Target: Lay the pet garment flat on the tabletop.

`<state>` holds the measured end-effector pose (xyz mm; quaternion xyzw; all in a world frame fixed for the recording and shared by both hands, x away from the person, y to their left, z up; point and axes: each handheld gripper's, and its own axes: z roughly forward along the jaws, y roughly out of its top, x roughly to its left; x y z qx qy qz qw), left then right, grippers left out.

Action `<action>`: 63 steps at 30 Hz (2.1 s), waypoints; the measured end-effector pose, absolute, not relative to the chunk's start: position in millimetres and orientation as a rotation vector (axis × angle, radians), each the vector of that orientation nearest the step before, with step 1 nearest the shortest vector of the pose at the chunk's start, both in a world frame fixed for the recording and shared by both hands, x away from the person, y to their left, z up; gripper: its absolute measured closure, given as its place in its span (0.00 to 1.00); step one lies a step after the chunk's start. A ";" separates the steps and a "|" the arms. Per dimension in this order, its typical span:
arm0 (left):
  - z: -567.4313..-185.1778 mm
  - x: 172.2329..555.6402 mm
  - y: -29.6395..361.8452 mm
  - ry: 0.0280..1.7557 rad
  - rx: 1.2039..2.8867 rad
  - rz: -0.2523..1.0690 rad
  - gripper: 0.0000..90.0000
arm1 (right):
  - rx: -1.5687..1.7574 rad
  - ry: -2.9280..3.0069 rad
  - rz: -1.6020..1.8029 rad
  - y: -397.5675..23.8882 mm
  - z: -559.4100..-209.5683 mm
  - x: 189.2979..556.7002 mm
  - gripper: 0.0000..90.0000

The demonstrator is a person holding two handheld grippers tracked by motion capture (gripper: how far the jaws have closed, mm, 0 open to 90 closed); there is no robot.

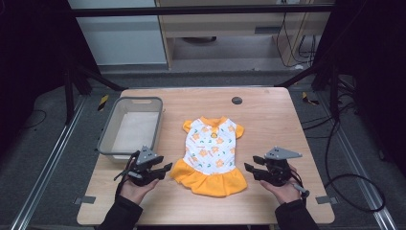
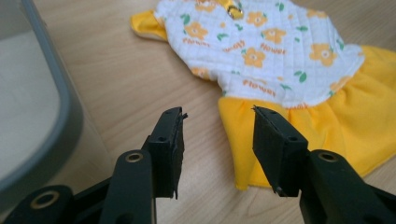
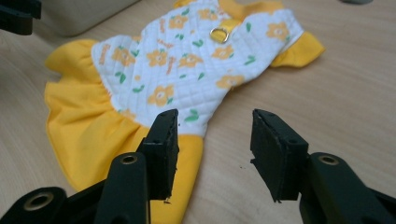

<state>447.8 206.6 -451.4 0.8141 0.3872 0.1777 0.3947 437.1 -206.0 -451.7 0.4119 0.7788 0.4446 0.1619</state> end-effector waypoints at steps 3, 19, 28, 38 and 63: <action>-460.2 447.7 203.1 0.983 2.100 0.442 0.59 | 1.193 2.245 1.260 -205.4 -459.8 431.9 0.59; -480.7 448.8 193.1 0.960 2.204 0.355 0.75 | 1.191 2.417 1.156 -181.4 -492.1 428.7 0.70; -482.2 449.4 193.1 0.979 2.220 0.307 0.96 | 1.188 2.483 1.108 -178.2 -494.6 429.1 0.94; -487.1 436.7 190.2 1.020 2.266 0.216 0.96 | 1.197 2.469 1.056 -187.8 -487.5 429.4 0.98; -465.2 461.6 143.3 0.834 2.138 0.391 0.92 | 1.168 2.228 1.343 -177.3 -477.0 472.3 0.99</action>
